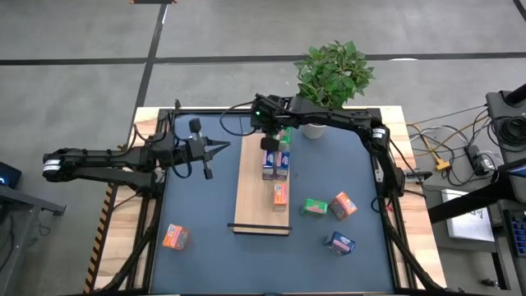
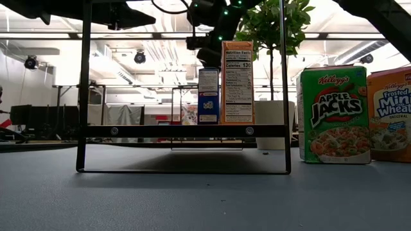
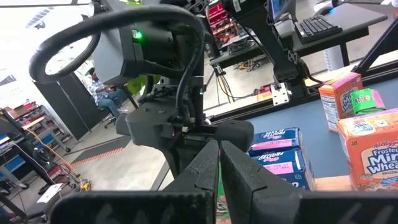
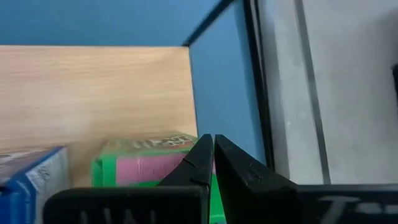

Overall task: Stack cereal on shelf
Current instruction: Put the left green cereal box on the shelf aligned with the other green cereal box

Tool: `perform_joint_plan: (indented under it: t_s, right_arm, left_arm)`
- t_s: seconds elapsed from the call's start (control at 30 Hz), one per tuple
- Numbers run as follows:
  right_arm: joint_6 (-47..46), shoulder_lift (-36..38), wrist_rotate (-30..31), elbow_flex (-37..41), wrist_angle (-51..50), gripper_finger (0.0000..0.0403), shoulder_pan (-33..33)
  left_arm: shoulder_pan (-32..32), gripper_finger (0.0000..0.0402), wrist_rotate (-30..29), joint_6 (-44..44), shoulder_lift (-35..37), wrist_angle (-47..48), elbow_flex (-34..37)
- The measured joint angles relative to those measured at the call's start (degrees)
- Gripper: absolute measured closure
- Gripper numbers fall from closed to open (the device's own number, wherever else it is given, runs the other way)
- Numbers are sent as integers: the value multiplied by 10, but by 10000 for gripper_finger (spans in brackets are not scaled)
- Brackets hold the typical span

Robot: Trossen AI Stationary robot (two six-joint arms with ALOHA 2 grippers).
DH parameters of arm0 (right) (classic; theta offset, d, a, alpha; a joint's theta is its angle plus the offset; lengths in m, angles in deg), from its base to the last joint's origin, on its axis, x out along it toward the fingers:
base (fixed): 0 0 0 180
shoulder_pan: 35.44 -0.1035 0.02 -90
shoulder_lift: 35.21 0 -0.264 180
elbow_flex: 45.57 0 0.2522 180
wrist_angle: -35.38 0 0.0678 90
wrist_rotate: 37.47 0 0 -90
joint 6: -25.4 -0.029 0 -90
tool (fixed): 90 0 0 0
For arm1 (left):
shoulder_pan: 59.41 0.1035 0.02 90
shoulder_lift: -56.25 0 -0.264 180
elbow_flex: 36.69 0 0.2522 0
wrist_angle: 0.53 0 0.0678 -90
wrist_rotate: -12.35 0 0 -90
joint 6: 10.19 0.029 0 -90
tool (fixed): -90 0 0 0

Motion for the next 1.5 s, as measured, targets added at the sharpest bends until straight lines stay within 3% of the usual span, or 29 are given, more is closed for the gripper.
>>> perform_joint_plan:
  t_s: [0.63, 0.83, 1.5]
  right_arm:
    - [-7, 3, 7, -12, 7, 394, -11]
    - [-7, 3, -50, -13, 12, 394, -25]
    - [-11, 0, -52, 10, -10, 394, -29]
  left_arm:
    - [0, 402, 0, 0, 0, 0, 0]
    - [0, 402, 0, 0, 0, 0, 0]
    - [0, 402, 0, 0, 0, 0, 0]
